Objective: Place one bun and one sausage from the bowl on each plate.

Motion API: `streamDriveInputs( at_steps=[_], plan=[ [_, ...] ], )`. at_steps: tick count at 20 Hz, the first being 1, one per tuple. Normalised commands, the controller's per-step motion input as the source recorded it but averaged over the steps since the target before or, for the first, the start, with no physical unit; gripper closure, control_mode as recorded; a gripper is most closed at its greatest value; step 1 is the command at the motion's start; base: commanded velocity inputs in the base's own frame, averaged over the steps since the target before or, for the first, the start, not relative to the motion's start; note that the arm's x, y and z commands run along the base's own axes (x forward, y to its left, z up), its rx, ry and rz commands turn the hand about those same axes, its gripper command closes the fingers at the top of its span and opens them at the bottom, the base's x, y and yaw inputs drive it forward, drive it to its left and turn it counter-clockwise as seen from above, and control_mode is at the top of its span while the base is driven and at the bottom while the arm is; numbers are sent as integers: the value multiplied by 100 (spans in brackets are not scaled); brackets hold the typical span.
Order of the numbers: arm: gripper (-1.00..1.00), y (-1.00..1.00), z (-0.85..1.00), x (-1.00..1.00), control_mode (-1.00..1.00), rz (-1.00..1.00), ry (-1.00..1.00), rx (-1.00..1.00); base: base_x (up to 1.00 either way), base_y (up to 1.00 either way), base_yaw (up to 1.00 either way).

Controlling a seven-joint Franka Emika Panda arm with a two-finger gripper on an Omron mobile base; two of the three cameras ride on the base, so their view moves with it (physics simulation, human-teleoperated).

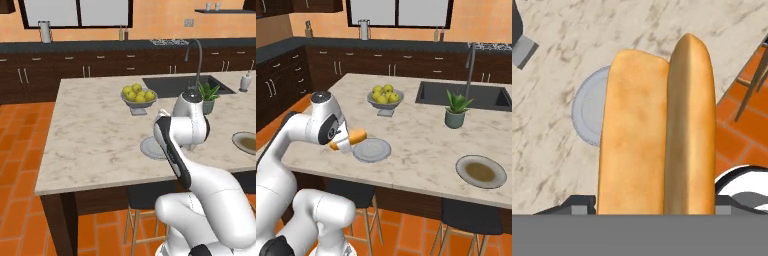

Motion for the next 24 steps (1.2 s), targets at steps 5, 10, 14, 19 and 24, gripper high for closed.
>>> streamDriveInputs(
  at_steps=[5, 10, 14, 19, 24],
  plan=[
    [100, -22, -36, 66, -100, 0, 0, 0, 0, 0, 0],
    [100, -3, -24, 30, -100, 26, 1, -2, 0, 0, 0],
    [100, -1, -25, 14, -100, 35, 0, -8, 0, 0, 0],
    [100, -4, -24, 29, -100, 21, 0, -13, 0, 0, 0],
    [100, -2, -29, 41, -100, 16, 5, -11, 0, 0, 0]
  ],
)
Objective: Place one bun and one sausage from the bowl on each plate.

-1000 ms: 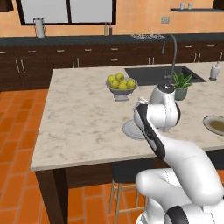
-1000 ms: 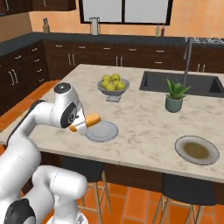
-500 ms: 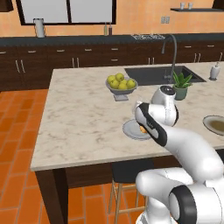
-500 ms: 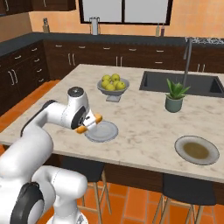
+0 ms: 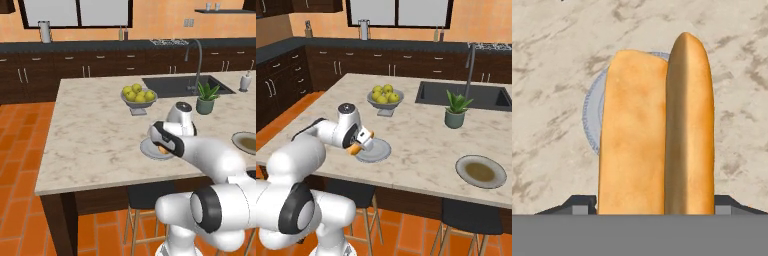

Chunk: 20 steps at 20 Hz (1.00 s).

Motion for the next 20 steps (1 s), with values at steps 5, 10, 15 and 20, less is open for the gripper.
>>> streamDriveInputs(
  at_steps=[5, 10, 15, 20],
  plan=[
    [100, -19, -16, 20, -100, 15, 8, 0, 0, 0, 0],
    [100, -5, -22, 27, -100, 11, 8, -2, 0, 0, 0],
    [100, 0, -21, 31, -100, 6, 1, -6, 0, 0, 0],
    [100, 0, -31, 12, -100, 7, 0, -10, 0, 0, 0]
  ],
)
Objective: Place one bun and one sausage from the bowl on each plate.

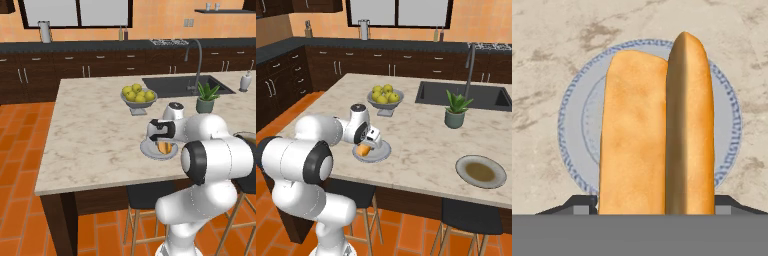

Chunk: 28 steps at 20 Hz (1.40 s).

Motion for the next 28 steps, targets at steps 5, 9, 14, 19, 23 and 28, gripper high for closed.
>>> streamDriveInputs(
  at_steps=[5, 9, 14, 19, 23, 28],
  plan=[
    [-100, 1, -11, 9, -100, 5, 0, -7, 0, 0, 0],
    [-100, 0, 0, 13, -100, 3, 0, -2, 0, 0, 0],
    [-100, 0, 1, 1, -100, 3, 0, 0, 0, 0, 0],
    [-100, -3, 39, -24, -100, 1, -9, 0, 0, 0, 0],
    [-100, -19, 53, -70, -100, 0, -22, 0, 0, 0, 0],
    [-100, -6, 15, -91, -100, 0, -17, 0, 0, 0, 0]
  ],
)
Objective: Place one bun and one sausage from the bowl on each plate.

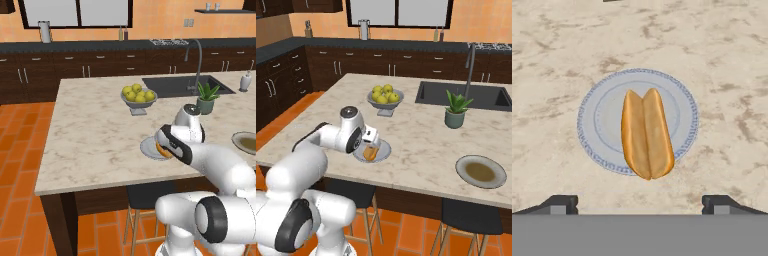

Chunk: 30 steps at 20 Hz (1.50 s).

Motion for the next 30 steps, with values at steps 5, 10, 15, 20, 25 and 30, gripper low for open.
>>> streamDriveInputs(
  at_steps=[5, 10, 15, 20, 25, 30],
  plan=[
    [-100, 13, 12, -53, -100, 0, -7, -2, 0, 0, 0],
    [-100, 0, 0, -12, 100, 0, -1, 0, -44, -14, -6],
    [-100, 0, 0, 0, 100, 0, 0, 0, -12, -93, -18],
    [-100, 0, 0, 0, 100, 0, 0, 0, 0, -100, -11],
    [-100, 0, 0, 0, 100, 0, 0, 0, 0, -100, -5],
    [-100, 0, 0, 0, 100, 0, 0, 0, 0, -100, -1]
  ],
)
